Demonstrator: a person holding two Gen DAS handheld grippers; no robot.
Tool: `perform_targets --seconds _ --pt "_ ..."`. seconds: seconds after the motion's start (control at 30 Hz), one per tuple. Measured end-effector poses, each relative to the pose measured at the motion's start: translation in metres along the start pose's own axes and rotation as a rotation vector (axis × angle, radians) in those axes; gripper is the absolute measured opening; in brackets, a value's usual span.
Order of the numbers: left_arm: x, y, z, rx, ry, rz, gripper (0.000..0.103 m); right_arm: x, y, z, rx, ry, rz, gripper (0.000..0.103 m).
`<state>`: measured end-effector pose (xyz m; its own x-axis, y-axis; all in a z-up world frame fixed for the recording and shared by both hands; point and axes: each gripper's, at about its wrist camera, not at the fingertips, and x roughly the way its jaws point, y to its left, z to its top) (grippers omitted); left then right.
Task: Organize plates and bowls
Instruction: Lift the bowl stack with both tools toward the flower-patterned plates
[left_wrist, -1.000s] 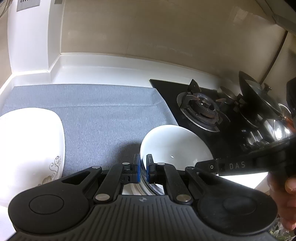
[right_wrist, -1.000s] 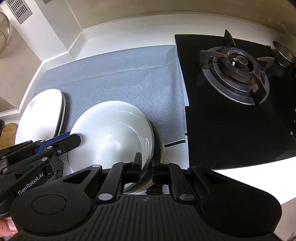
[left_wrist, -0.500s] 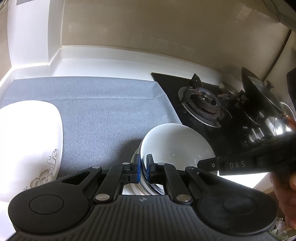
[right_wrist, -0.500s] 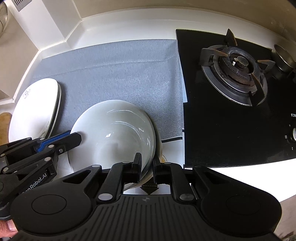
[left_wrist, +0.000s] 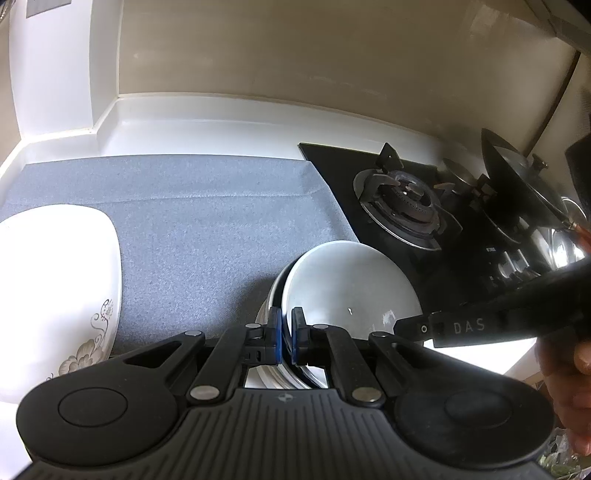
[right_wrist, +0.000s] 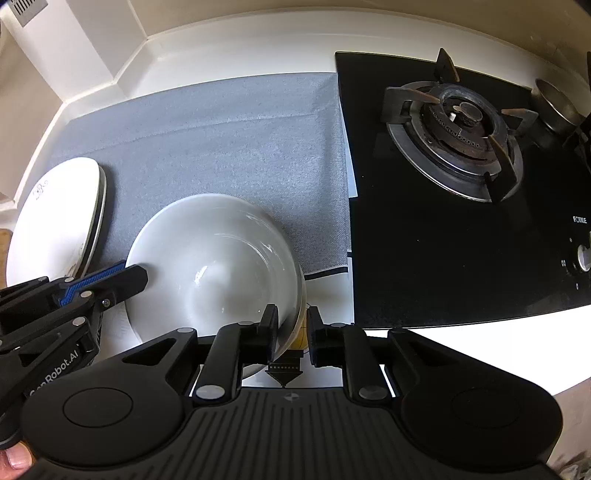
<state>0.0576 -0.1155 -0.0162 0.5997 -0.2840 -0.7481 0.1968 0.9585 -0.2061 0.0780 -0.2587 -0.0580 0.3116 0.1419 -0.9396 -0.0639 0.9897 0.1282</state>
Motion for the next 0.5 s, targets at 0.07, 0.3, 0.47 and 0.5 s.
perform_targets --seconds 0.07,0.3,0.47,0.5 --pt "0.0 0.0 0.0 -0.006 0.001 0.003 0.004 0.0 -0.002 0.0 0.001 -0.004 0.006 0.021" --pt "-0.001 -0.002 -0.004 -0.016 -0.001 0.014 0.006 -0.001 -0.01 -0.002 0.01 -0.035 0.031 0.021" --pt "-0.003 0.008 -0.011 -0.093 0.016 0.029 0.03 0.001 -0.022 0.004 0.012 -0.059 0.079 0.028" --pt "-0.003 0.011 -0.012 -0.118 0.019 0.025 0.034 0.002 -0.024 0.005 0.004 -0.063 0.087 0.028"
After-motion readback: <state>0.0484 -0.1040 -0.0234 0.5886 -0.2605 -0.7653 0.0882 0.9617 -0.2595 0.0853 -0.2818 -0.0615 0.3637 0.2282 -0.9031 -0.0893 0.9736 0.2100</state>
